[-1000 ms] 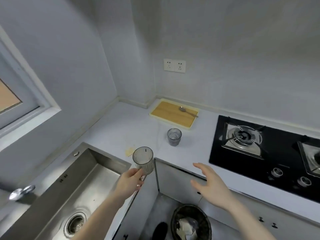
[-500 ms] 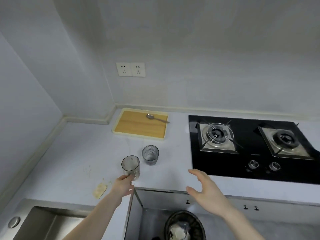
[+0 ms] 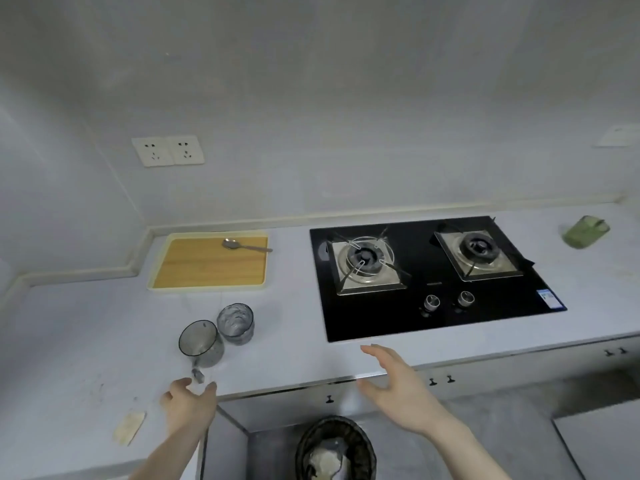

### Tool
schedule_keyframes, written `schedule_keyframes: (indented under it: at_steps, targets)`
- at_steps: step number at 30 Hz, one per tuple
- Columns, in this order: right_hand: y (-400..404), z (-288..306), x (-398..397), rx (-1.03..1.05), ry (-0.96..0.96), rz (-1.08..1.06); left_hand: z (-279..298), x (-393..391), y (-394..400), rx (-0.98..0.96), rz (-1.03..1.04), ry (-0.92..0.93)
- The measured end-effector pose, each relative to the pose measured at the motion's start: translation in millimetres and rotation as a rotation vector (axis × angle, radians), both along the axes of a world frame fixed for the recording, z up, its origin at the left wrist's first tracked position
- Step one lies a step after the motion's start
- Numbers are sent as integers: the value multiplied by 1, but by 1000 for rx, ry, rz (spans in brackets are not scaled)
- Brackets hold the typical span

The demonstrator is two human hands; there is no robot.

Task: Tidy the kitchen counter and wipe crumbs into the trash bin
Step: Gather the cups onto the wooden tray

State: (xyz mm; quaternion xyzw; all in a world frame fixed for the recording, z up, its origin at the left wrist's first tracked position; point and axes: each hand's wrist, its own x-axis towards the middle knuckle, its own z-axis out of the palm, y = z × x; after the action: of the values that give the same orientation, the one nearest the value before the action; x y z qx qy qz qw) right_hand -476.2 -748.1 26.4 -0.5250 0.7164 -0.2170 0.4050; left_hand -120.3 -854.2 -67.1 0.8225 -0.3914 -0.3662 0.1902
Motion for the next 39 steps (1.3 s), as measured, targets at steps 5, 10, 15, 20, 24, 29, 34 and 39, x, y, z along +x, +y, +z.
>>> schedule_keyframes:
  at_steps: [5, 10, 15, 20, 24, 29, 34, 39]
  targets:
    - [43, -5, -70, 15, -24, -31, 10, -98, 48, -60, -459, 5]
    - [90, -11, -163, 25, -3, -48, 48, -247, 83, -308, -838, -3]
    - [133, -8, -245, -16, 23, -70, 91, -374, 114, -447, -1021, -14]
    - [186, 8, -323, -60, 29, -195, 115, -450, 142, -456, -1149, 2]
    - [209, 18, -384, -91, 67, -303, 128, -496, 140, -470, -1245, -40]
    - [208, 23, -449, -117, 96, -358, 141, -559, 121, -487, -1269, -46]
    - [176, 21, -513, -137, 101, -379, 137, -626, 91, -482, -1270, 12]
    - [128, 21, -581, -84, 130, -350, 124, -685, 48, -447, -1289, -10]
